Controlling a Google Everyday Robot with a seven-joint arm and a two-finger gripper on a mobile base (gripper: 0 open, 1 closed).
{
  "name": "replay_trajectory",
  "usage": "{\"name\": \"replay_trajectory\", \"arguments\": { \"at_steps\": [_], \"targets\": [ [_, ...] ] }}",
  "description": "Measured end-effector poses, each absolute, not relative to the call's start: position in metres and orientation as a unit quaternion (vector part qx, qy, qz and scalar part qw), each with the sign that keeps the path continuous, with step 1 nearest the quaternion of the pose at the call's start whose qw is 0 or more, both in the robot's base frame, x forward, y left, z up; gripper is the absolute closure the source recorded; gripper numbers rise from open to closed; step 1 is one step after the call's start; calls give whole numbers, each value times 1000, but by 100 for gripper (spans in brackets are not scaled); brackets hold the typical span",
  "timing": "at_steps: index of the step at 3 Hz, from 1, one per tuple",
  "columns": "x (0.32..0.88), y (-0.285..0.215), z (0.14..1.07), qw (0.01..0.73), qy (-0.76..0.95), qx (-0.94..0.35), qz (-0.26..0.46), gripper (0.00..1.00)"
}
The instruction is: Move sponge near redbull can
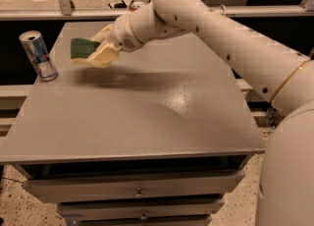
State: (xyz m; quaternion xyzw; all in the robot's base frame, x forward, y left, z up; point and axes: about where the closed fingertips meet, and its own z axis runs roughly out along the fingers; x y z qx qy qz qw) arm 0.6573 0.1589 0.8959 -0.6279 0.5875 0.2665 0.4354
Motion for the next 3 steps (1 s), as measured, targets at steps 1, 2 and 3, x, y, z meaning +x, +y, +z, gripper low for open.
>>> {"name": "replay_trajectory", "arguments": {
  "at_steps": [1,2,3],
  "targets": [
    [649,178,883,421,582,-637,279,100],
    [644,190,868,401,584,-644,289,82],
    [641,199,859,387,586,-647,296,59]
  ]
}}
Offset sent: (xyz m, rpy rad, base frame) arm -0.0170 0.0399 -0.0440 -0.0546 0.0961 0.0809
